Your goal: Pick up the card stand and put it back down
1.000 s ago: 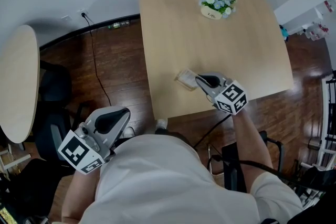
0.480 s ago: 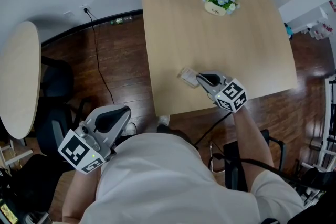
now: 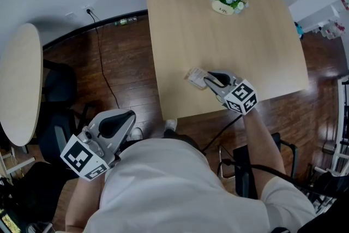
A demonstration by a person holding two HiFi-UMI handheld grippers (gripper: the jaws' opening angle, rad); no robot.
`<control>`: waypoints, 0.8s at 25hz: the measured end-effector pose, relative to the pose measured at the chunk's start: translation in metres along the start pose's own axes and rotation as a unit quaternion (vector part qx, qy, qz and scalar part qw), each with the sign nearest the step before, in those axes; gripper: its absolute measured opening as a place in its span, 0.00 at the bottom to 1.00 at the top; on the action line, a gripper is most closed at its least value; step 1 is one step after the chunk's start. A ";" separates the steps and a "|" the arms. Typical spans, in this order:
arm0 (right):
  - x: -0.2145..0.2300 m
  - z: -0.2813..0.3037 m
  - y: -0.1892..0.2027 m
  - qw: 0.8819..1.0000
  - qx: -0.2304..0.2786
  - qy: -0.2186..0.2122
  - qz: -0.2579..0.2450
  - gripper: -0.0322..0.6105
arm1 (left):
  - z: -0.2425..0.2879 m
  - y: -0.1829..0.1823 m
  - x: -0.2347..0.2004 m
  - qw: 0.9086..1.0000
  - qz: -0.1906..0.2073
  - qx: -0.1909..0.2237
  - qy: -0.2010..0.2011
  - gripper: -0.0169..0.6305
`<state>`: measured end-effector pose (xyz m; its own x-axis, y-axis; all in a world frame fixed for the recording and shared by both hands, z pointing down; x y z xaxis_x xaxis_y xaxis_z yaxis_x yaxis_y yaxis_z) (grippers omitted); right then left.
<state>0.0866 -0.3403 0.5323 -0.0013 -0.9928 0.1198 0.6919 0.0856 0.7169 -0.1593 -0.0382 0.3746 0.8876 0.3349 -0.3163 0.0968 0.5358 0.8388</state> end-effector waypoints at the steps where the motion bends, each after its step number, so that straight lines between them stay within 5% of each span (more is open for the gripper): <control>1: 0.000 -0.001 -0.001 1.000 0.003 0.004 0.002 0.18 | -0.001 0.000 0.000 1.000 0.001 -0.001 0.002 0.03; 11: -0.022 -0.046 -0.020 0.990 0.045 0.130 0.037 0.21 | -0.023 0.007 -0.018 0.999 0.028 0.003 0.034 0.03; 20: -0.162 -0.078 -0.031 0.965 0.077 0.229 0.106 0.21 | -0.092 0.024 -0.047 0.995 0.056 0.006 0.081 0.03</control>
<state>0.1218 -0.1887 0.4370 0.4714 -0.8818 -0.0156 0.5254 0.2666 0.8080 -0.2406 0.0301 0.3687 0.8093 0.5123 -0.2872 0.0082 0.4791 0.8777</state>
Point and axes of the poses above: the fingertips, and each gripper's own axes: z forward along the fingers, x to its right, y out of its underside, the point moved 10 cm from there along -z, backward along the fingers, and after that the axes turned 11 degrees about -x, right-handed, at the moved point
